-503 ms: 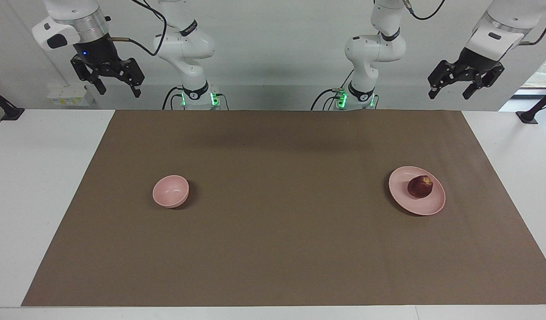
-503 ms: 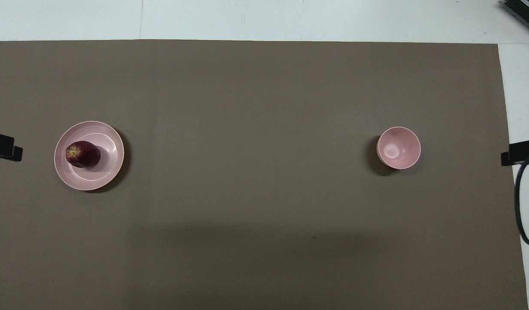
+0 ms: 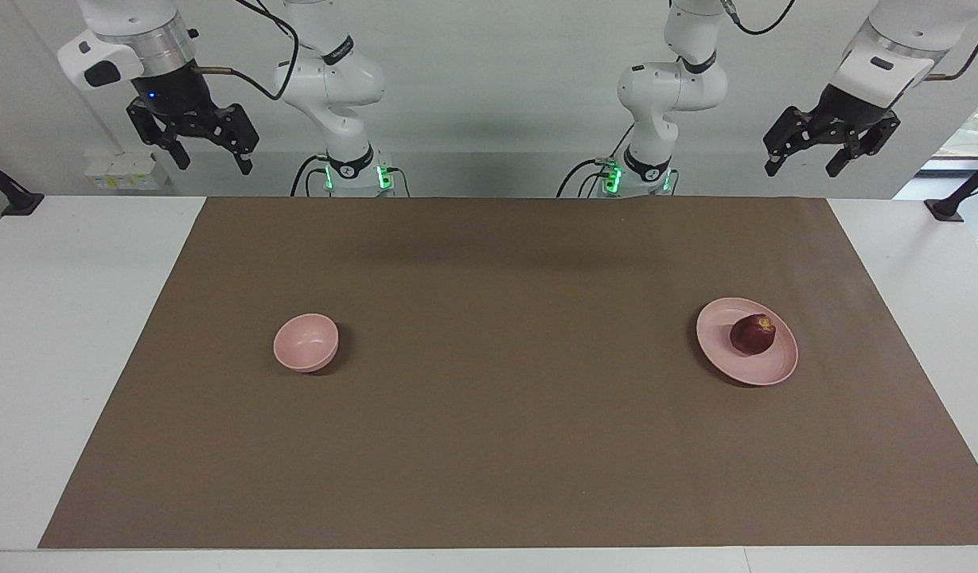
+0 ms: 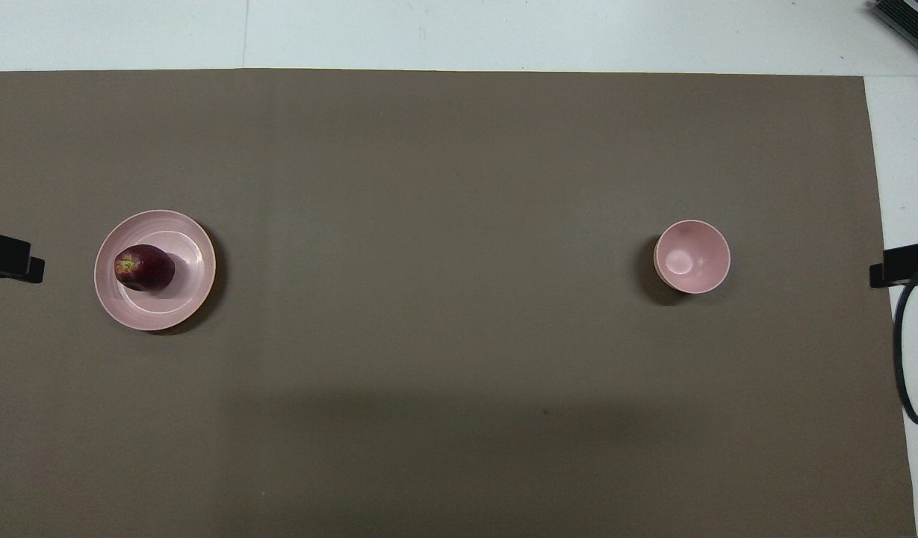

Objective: Move apple from plate to bowl

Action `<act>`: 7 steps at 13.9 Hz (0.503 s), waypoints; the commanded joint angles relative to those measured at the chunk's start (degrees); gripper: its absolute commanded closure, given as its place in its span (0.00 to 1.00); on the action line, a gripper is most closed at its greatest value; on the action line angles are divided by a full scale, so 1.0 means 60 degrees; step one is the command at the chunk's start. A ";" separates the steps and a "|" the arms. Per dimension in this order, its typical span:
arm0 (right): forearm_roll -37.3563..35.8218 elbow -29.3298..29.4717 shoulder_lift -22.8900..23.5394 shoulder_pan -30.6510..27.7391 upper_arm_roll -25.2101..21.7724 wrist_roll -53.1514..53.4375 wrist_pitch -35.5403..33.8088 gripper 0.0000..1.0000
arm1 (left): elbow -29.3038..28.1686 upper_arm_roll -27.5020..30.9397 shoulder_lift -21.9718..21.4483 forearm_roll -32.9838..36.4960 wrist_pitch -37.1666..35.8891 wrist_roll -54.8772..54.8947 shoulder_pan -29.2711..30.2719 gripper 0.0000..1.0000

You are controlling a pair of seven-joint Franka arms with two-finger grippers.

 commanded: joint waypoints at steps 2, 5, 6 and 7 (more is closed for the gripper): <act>0.0168 -0.0044 -0.0040 -0.0001 -0.0023 -0.0022 -0.0039 0.00 | -0.0320 -0.0034 -0.0276 -0.0042 0.0071 -0.0106 0.0072 0.00; 0.0168 -0.0044 -0.0040 -0.0001 -0.0023 -0.0022 -0.0039 0.00 | -0.0320 -0.0020 -0.0276 -0.0057 0.0071 -0.0121 0.0102 0.00; 0.0168 -0.0044 -0.0040 0.0013 -0.0023 -0.0022 -0.0039 0.00 | -0.0320 -0.0020 -0.0276 -0.0057 0.0071 -0.0121 0.0116 0.00; 0.0168 -0.0044 -0.0040 0.0013 -0.0023 -0.0022 -0.0039 0.00 | -0.0320 -0.0034 -0.0276 -0.0057 0.0071 -0.0063 0.0116 0.00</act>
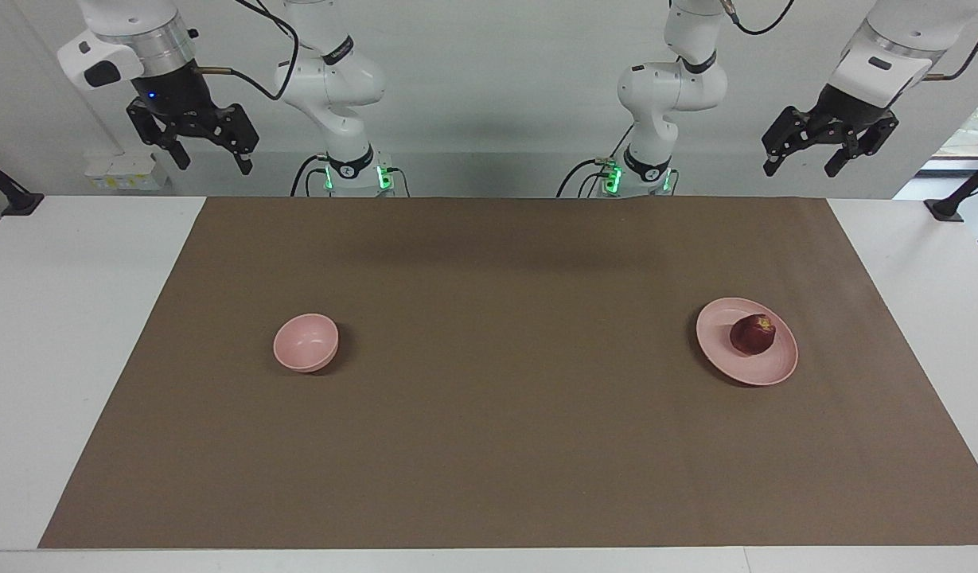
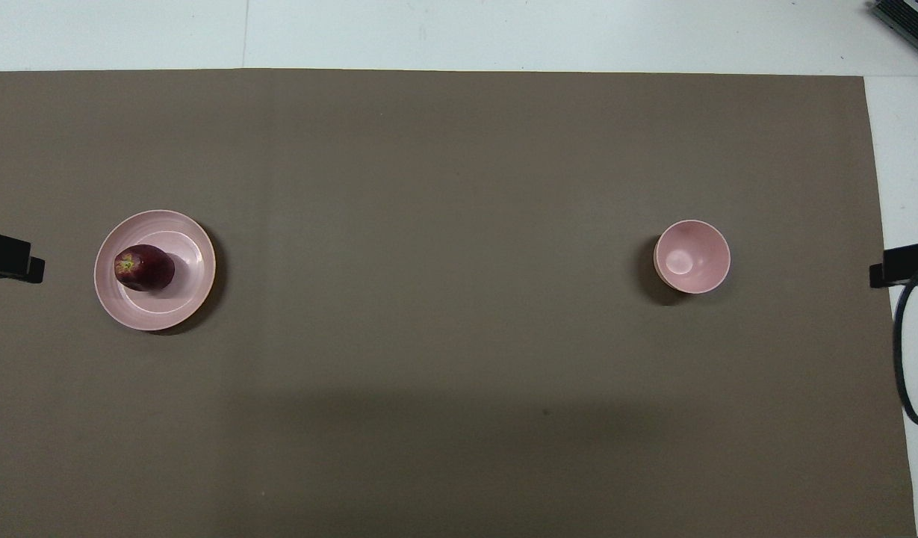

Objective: Move apple from plate to bowl

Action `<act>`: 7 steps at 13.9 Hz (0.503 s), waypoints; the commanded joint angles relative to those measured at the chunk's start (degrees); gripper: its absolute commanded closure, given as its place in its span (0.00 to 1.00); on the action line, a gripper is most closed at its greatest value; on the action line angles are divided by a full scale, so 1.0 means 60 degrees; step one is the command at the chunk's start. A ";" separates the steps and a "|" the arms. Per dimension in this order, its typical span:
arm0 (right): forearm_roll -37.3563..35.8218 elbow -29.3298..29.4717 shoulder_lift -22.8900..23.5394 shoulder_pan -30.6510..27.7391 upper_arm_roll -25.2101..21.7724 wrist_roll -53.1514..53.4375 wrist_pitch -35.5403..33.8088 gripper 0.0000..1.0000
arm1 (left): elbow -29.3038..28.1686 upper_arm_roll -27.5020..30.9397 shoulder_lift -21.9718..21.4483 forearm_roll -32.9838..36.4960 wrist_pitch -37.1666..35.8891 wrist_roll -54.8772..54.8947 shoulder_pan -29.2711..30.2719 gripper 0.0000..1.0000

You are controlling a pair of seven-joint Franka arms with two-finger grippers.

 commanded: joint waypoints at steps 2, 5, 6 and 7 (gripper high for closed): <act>0.0169 -0.0030 -0.0040 0.0013 -0.0023 -0.0022 -0.0039 0.00 | -0.0334 -0.0047 -0.0273 -0.0057 0.0041 0.0010 0.0076 0.00; 0.0169 -0.0044 -0.0040 0.0013 -0.0023 -0.0022 -0.0039 0.00 | -0.0334 -0.0048 -0.0273 -0.0057 0.0099 0.0039 0.0076 0.00; 0.0169 -0.0044 -0.0040 -0.0002 -0.0023 -0.0022 -0.0039 0.00 | -0.0334 -0.0076 -0.0273 -0.0057 0.0100 0.0068 0.0090 0.00; 0.0169 -0.0044 -0.0040 -0.0002 -0.0023 -0.0022 -0.0039 0.00 | -0.0348 -0.0048 -0.0273 -0.0057 0.0187 0.0083 0.0105 0.00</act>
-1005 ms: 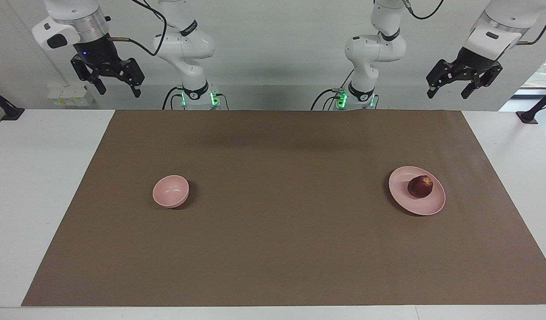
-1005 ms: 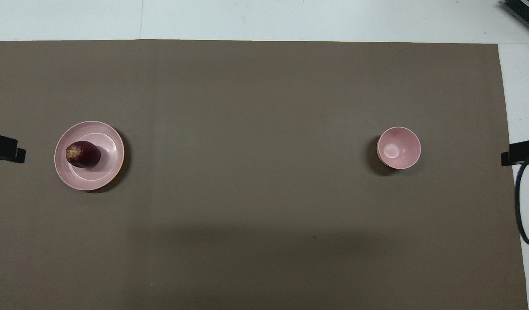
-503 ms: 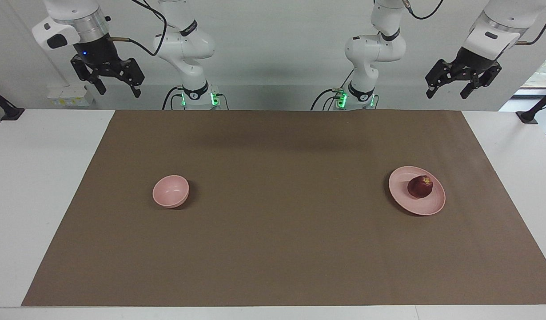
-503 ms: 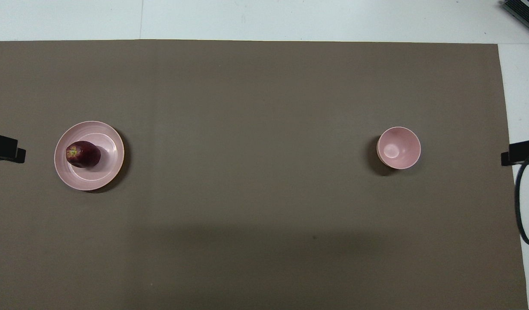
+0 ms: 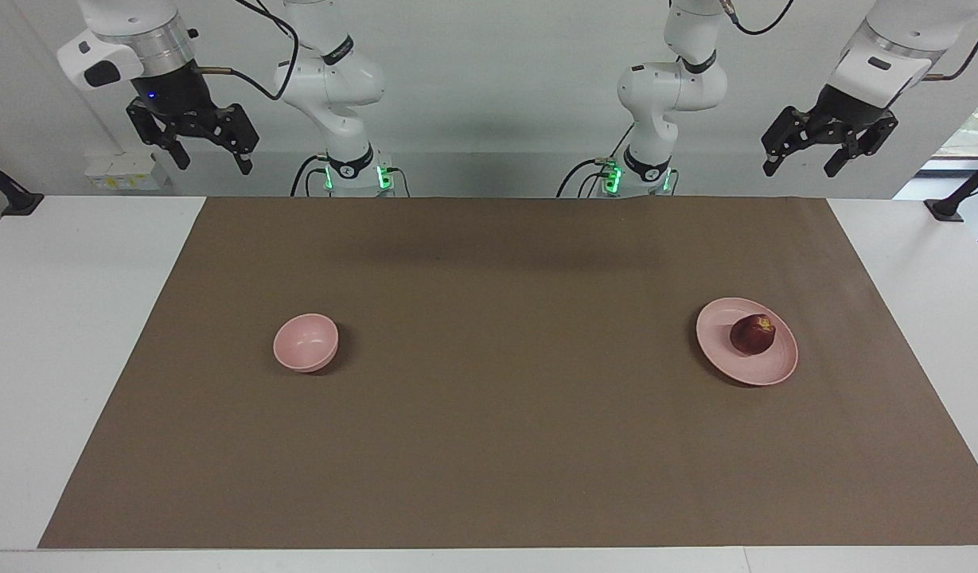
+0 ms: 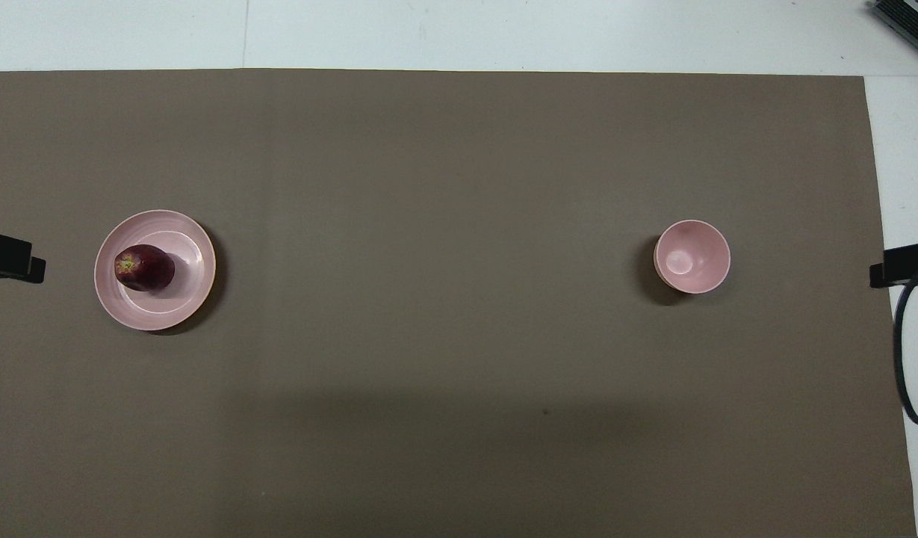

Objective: Move apple from plate to bowl

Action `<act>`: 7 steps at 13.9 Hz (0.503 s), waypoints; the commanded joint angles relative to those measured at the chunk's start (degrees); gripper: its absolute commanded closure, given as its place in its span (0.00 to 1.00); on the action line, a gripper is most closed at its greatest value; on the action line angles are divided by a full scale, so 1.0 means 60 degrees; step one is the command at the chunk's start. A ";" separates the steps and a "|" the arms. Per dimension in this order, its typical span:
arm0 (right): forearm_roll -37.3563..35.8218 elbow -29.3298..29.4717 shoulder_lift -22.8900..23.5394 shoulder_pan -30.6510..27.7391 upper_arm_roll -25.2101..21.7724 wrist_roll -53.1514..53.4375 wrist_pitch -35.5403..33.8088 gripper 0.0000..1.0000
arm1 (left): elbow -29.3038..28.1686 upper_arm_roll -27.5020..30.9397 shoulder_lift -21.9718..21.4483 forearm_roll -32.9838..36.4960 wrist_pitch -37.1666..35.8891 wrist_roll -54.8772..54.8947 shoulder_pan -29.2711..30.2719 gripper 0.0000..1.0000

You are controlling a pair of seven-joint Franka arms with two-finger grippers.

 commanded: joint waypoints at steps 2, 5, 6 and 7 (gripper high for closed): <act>0.0169 -0.0045 -0.0040 0.0013 -0.0023 -0.0022 -0.0039 0.00 | -0.0370 -0.0033 -0.0272 -0.0056 0.0441 0.0124 0.0105 0.00; 0.0183 -0.0045 -0.0040 0.0013 0.0006 -0.0051 -0.0098 0.00 | -0.0517 -0.0033 -0.0287 -0.0071 0.0705 0.0387 0.0120 0.00; 0.0154 -0.0045 -0.0040 0.0056 0.0035 -0.0080 -0.0069 0.00 | -0.0749 -0.0033 -0.0287 -0.0071 0.0836 0.0461 0.0105 0.00; 0.0168 -0.0059 -0.0055 0.0057 0.0035 -0.0095 -0.0098 0.00 | -0.1027 -0.0033 -0.0316 -0.0071 0.1215 0.0592 0.0120 0.00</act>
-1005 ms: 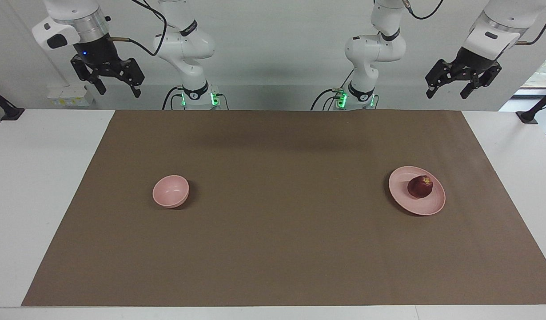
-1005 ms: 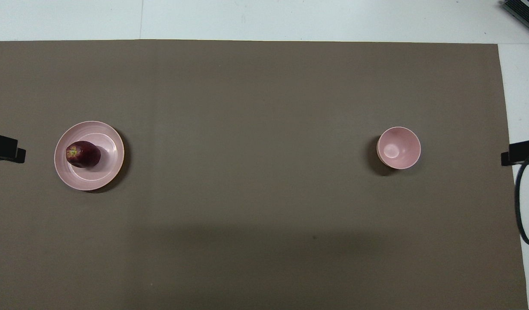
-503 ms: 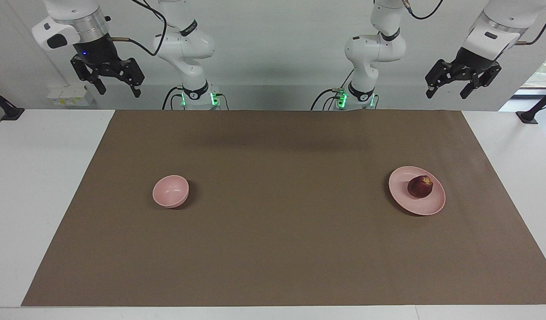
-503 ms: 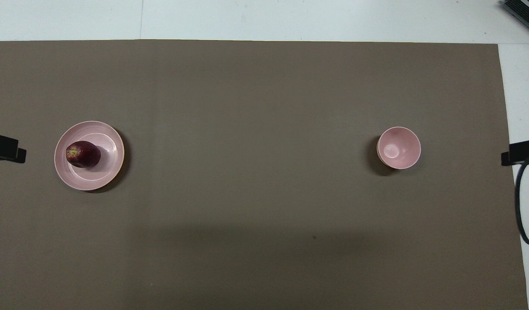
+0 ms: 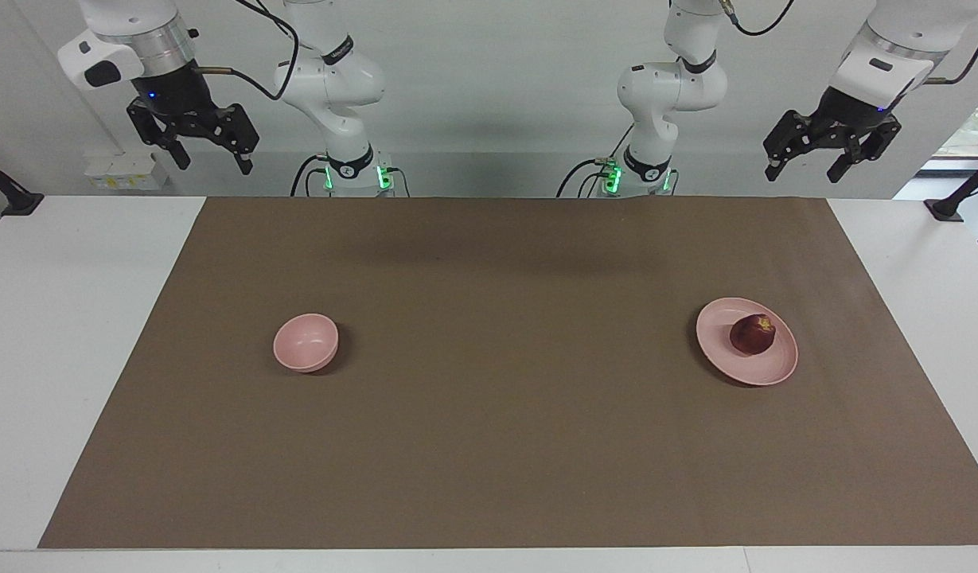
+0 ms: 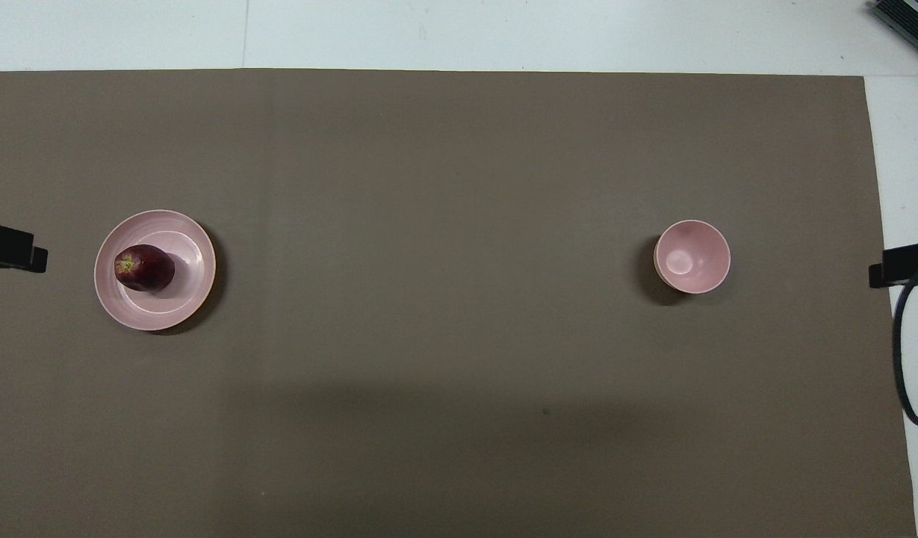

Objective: Move apple from plate to bowl

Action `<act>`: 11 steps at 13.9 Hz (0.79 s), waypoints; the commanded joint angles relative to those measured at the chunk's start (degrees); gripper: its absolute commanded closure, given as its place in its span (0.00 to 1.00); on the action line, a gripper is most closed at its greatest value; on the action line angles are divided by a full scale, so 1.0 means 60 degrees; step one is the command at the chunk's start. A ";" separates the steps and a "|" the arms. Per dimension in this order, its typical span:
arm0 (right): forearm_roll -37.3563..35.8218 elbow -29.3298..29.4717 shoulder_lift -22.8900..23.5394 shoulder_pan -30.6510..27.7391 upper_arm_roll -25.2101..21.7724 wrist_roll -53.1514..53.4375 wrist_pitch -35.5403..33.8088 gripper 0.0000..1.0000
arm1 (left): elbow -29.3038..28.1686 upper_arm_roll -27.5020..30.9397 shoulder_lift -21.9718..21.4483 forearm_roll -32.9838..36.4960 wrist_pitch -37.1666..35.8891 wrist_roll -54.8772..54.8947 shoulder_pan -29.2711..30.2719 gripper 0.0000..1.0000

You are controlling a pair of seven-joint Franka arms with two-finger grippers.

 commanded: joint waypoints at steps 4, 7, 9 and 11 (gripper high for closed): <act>0.0183 -0.0118 -0.0099 0.0026 0.0038 -0.0343 -0.0054 0.00 | -0.2013 0.0051 -0.0369 -0.0071 0.1975 0.1220 0.0426 0.00; 0.0329 -0.0672 -0.0391 0.0026 0.0067 -0.0388 0.0092 0.00 | -0.2921 0.0051 -0.0310 -0.0085 0.2661 0.1340 0.0573 0.00; 0.0417 -0.1010 -0.0465 0.0026 0.0097 -0.0374 0.0093 0.00 | -0.3800 0.0051 -0.0354 -0.0071 0.3744 0.1674 0.0646 0.00; 0.0432 -0.1142 -0.0450 0.0026 0.0097 -0.0388 0.0107 0.00 | -0.4387 0.0051 -0.0267 -0.0085 0.4537 0.2202 0.0792 0.00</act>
